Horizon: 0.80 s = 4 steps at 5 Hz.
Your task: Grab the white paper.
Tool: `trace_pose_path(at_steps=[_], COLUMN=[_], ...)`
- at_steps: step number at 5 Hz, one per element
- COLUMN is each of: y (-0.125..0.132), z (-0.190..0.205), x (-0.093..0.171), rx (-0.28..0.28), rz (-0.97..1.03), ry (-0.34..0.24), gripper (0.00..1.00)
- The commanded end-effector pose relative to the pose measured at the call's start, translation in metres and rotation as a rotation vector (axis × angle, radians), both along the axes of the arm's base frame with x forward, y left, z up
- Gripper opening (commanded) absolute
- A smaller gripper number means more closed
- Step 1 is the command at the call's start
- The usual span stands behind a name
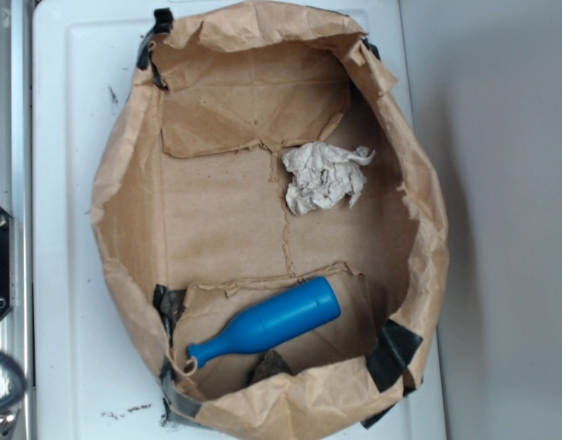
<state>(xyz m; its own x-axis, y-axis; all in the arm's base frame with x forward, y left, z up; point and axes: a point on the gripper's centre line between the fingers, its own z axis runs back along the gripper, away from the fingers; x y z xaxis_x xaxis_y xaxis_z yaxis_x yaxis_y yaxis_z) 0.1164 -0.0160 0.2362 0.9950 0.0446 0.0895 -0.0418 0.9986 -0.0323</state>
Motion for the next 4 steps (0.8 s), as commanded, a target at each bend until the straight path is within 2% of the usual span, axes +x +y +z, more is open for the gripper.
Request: trace_pose_path(at_steps=[1,2,3,4], y=[0.000,0.016,0.028,0.032], z=[0.000,-0.012,-0.024,-0.042], x=[0.000,0.050,0.096,0.134], rx=[0.000,0.108,0.125,0.105], rz=[0.000,0.158,0.383,0.508], ry=[0.000,-0.107,-0.147,-0.191], gripper=[1.00,1.00,1.00,1.00])
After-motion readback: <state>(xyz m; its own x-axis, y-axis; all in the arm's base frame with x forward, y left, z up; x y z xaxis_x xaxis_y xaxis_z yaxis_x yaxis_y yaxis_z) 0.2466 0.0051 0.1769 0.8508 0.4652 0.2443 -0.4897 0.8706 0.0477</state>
